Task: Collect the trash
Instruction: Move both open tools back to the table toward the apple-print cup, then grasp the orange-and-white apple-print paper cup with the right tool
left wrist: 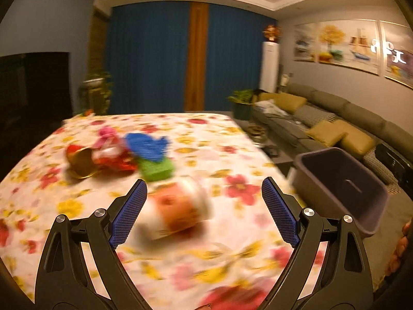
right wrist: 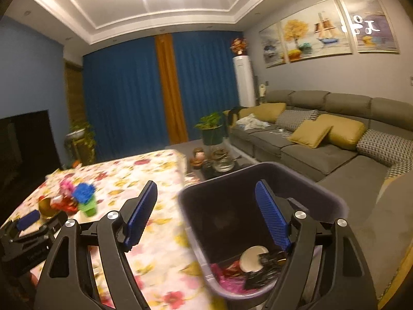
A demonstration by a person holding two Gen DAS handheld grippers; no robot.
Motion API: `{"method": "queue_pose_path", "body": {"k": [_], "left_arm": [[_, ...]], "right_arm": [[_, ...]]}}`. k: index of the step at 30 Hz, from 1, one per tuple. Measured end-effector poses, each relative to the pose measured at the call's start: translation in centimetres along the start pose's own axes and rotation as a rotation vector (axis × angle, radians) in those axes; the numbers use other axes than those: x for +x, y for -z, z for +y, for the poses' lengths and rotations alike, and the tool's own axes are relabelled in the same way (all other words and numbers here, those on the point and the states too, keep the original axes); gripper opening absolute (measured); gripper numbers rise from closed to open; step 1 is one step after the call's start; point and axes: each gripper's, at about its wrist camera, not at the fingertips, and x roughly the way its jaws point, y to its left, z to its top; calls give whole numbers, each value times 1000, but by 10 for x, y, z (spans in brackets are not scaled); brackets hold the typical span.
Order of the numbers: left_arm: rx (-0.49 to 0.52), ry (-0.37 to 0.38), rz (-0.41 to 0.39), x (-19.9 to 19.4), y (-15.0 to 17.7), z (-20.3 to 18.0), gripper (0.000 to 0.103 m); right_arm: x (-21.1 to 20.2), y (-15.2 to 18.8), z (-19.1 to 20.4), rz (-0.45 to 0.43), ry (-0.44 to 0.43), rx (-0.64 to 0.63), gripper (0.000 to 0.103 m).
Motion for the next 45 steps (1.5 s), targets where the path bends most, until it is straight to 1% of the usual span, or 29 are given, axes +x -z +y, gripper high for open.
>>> {"method": "queue_pose_path", "body": {"k": [5, 8, 14, 22, 26, 34, 38, 39, 44, 45], "left_arm": [[-48, -96, 2, -10, 4, 46, 89], [-74, -137, -1, -17, 7, 70, 89], [-108, -202, -13, -26, 10, 104, 89], [-153, -230, -14, -28, 13, 135, 89], [-169, -237, -16, -27, 14, 147, 89], [-184, -252, -7, -23, 15, 160, 89], [-189, -253, 0, -20, 16, 162, 89], [-189, -253, 1, -20, 17, 162, 89], [-187, -254, 4, -19, 17, 162, 89], [-187, -254, 4, -19, 17, 162, 89]], "right_arm": [[9, 10, 42, 40, -81, -47, 77], [16, 16, 72, 72, -137, -84, 77], [36, 28, 119, 133, -214, -145, 77], [69, 40, 158, 247, -311, -179, 76], [81, 45, 173, 294, -354, -204, 71], [102, 52, 181, 387, -461, -177, 62], [105, 56, 186, 423, -512, -175, 54], [106, 56, 185, 427, -519, -176, 49], [100, 57, 186, 439, -573, -166, 39], [98, 56, 186, 439, -581, -163, 35]]}}
